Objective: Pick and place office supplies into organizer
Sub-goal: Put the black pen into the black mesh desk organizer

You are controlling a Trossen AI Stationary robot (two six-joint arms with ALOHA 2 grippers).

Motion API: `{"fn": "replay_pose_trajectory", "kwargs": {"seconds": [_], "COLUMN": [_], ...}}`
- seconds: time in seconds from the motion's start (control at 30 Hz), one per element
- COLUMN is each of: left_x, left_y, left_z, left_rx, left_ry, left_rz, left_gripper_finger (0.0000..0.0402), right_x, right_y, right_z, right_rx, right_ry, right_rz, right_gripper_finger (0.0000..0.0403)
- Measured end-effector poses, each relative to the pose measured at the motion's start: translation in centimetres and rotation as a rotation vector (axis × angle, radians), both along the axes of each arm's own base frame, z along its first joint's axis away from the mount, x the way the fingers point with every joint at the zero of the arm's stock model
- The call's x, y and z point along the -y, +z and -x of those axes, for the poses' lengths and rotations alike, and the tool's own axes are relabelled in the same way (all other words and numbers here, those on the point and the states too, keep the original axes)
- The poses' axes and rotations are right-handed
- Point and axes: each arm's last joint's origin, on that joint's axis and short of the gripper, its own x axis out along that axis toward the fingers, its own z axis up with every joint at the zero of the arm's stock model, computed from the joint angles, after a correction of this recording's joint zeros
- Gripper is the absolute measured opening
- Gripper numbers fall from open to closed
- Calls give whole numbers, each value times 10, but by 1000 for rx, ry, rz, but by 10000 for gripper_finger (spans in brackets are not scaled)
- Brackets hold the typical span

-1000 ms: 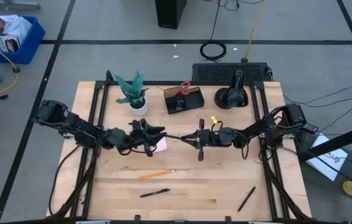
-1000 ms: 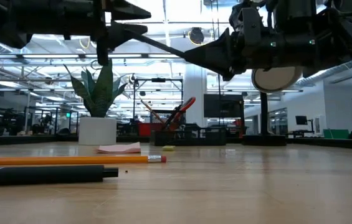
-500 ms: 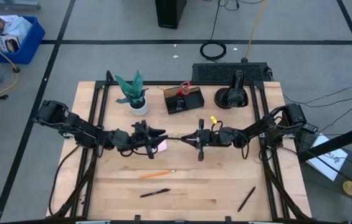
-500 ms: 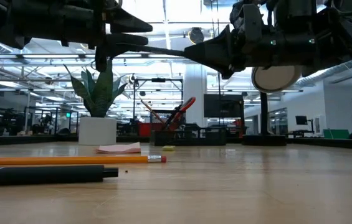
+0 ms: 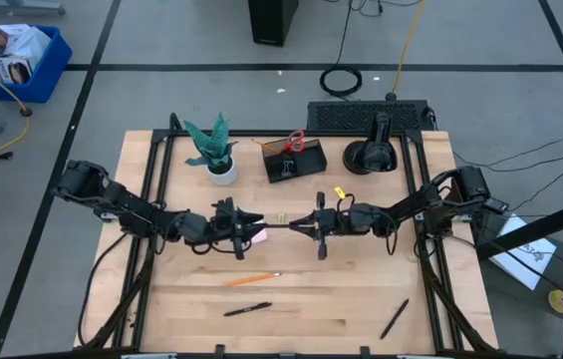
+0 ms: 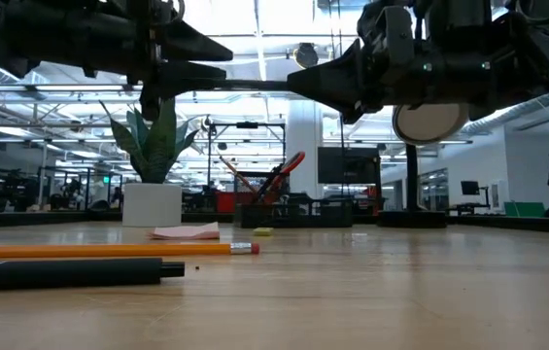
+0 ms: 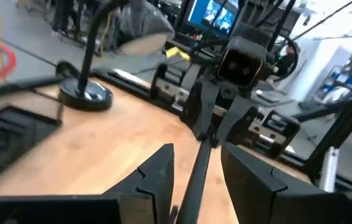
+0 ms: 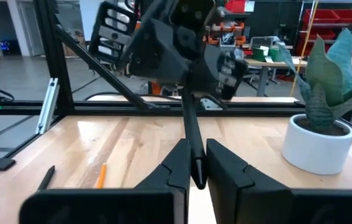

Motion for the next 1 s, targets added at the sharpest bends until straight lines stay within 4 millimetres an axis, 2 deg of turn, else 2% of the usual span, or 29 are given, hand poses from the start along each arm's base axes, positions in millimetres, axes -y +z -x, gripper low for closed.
{"fn": "replay_pose_trajectory", "kwargs": {"seconds": [0.3, 0.53, 0.87, 1.0], "left_x": [-3, -4, -3, -2], "left_y": [18, 14, 10, 7], "left_z": [14, 22, 23, 23], "left_rx": [-49, -144, -176, -202], "left_ry": [54, 7, -33, -45], "left_rz": [-140, -37, -4, 9], "left_gripper_finger": [136, 145, 242, 264], "right_x": [0, 0, 0, 0], "right_y": [-1, 0, 0, 0], "right_z": [0, 0, 0, 0], "right_rx": [-12, 3, 2, 3], "right_ry": [3, 5, 6, 6], "right_rz": [0, 6, 6, 6], "right_gripper_finger": [23, 23, 23, 23]}}
